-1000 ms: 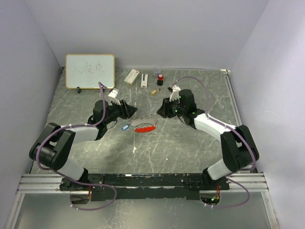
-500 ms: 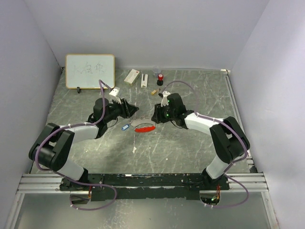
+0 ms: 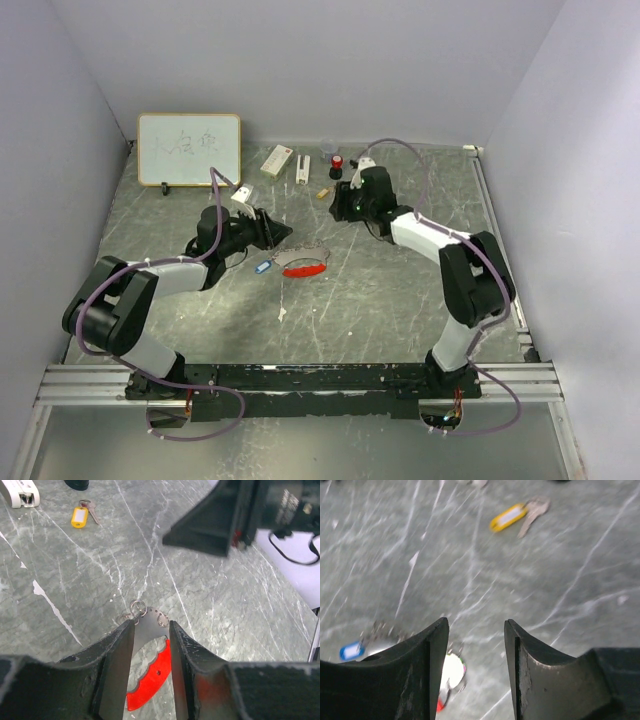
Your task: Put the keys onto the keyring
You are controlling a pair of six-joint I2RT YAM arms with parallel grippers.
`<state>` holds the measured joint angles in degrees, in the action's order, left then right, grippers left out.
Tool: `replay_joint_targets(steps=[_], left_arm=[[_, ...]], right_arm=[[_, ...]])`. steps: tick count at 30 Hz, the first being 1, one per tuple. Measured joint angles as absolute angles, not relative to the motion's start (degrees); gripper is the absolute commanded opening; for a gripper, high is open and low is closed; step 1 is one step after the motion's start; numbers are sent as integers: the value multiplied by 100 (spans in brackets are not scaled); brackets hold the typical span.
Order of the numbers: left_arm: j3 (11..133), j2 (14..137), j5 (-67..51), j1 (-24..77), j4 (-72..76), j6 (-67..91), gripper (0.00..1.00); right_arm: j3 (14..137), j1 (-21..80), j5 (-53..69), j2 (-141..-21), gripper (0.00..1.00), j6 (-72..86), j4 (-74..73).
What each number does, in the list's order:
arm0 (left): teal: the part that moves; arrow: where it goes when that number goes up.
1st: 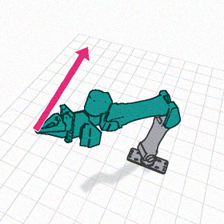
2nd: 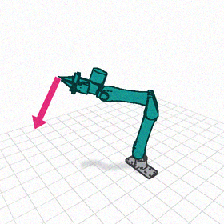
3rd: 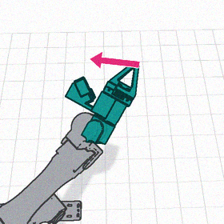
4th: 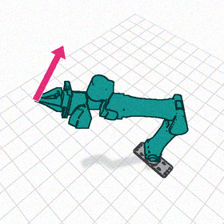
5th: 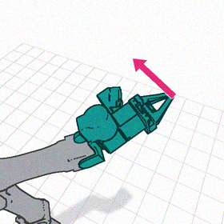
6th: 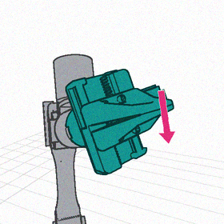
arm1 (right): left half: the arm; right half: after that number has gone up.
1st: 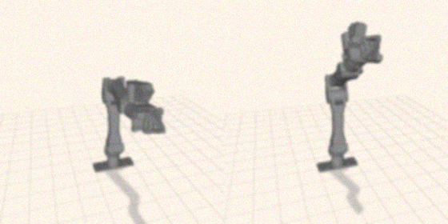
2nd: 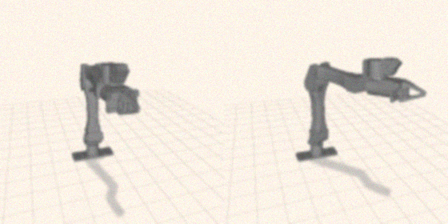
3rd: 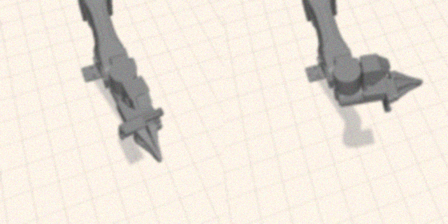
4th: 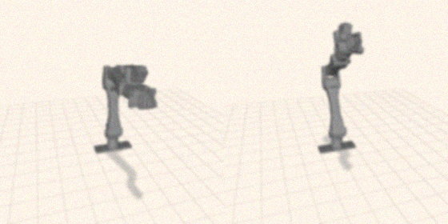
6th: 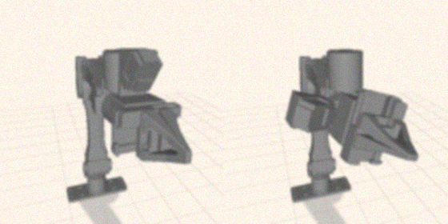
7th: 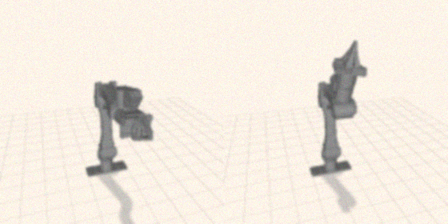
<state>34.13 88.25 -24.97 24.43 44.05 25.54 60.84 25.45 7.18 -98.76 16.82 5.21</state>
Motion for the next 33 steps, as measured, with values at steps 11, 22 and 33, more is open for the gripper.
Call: replay_joint_targets(steps=[11, 22, 33], left_arm=[[3433, 8796, -2611, 2443, 4335, 2554, 43], [3929, 9146, -2755, 2626, 4016, 2316, 43], [3977, 9432, -2714, 2733, 3874, 2296, 43]], right_arm=[[7754, 2005, 950, -11810, 43, 1747, 650], [6119, 2185, 1221, -10508, 44, 1752, 755], [5476, 3415, 462, -9957, 44, 1455, 580]])
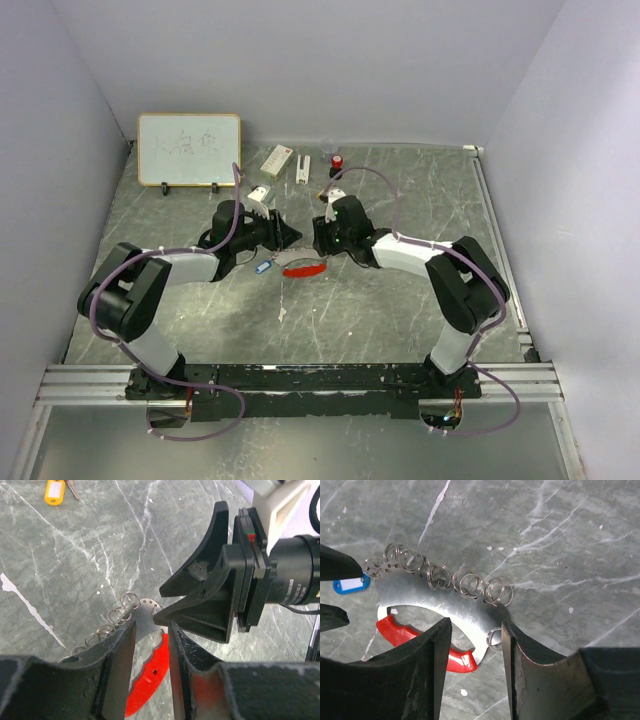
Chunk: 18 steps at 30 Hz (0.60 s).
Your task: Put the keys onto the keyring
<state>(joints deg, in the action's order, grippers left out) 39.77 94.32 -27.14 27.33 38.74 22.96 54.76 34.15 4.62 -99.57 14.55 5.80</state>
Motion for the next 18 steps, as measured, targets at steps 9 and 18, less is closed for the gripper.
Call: replay_joint_targets(steps=[9, 18], left_arm=[[3975, 9365, -2591, 2733, 3743, 2268, 42], [3975, 9365, -2569, 2733, 3730, 2261, 42]], right_arm=[[5476, 3680, -128, -10040, 40, 1391, 349], [5476, 3780, -250, -10175, 34, 1393, 307]])
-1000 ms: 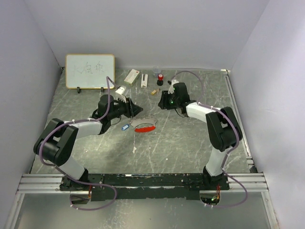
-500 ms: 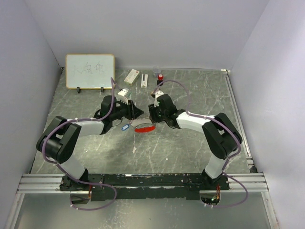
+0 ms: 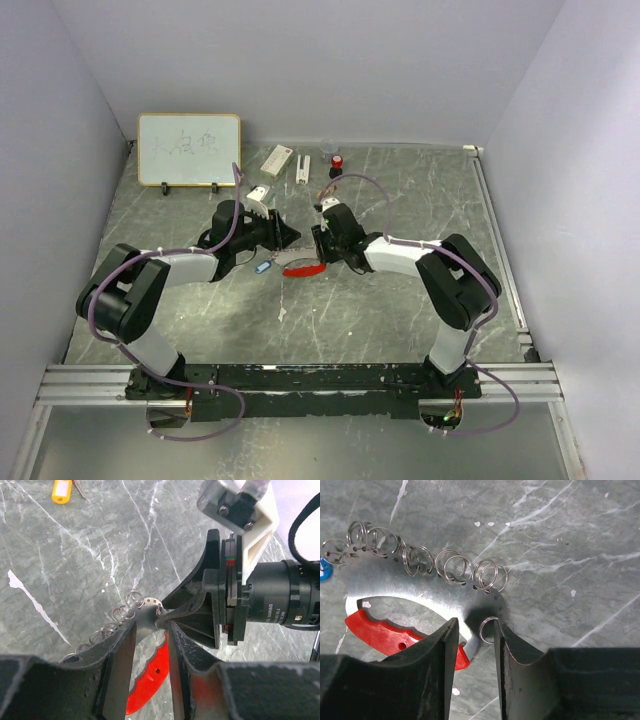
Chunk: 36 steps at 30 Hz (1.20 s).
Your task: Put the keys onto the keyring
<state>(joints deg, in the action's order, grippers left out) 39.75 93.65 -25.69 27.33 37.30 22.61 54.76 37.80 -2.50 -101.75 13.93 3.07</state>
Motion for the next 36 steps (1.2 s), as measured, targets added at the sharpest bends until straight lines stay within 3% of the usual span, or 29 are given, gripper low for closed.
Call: replay_joint_targets(steps=[18, 36], left_arm=[[3975, 9365, -2563, 2733, 3699, 2246, 42], [3957, 9362, -2630, 2733, 3758, 2187, 41]], right_arm=[[5485, 3837, -458, -10302, 6, 1435, 202], [6020, 3848, -823, -9535, 0, 1173, -224]])
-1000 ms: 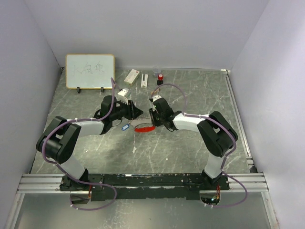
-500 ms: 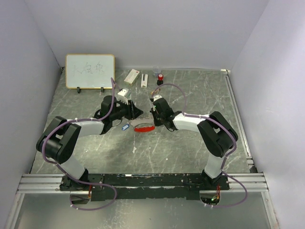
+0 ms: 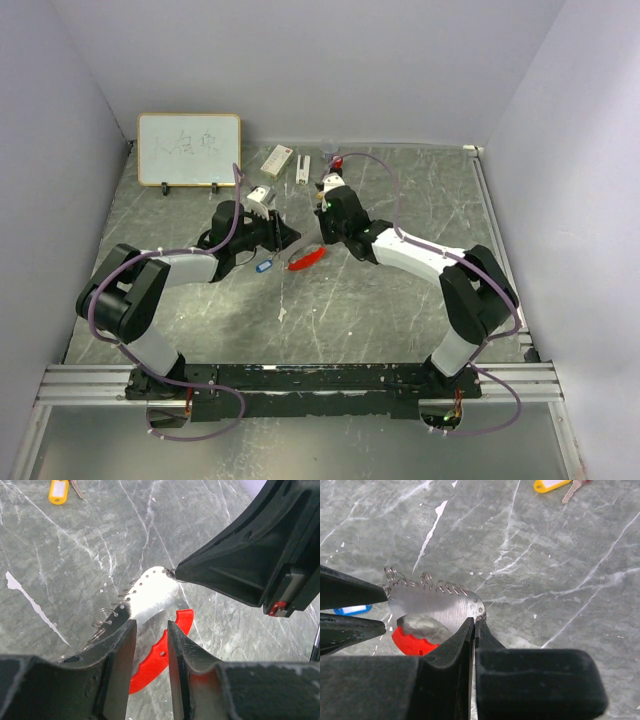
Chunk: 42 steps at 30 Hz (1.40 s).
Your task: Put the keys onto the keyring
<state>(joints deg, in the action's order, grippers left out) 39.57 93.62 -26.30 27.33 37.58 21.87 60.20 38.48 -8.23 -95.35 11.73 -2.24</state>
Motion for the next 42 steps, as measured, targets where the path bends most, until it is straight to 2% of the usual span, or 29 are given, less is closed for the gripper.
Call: replay_joint_targets(steps=[18, 27, 42], left_arm=[[3804, 9181, -2829, 2733, 4025, 2189, 41], [3804, 9181, -2838, 2733, 4049, 2189, 41], [3804, 9085, -2832, 2733, 3992, 2143, 41]], right_arm=[[6259, 3848, -849, -9395, 0, 1118, -735], [7244, 3850, -1061, -10060, 0, 985, -1841], [7900, 3850, -1155, -10949, 0, 801, -3212]])
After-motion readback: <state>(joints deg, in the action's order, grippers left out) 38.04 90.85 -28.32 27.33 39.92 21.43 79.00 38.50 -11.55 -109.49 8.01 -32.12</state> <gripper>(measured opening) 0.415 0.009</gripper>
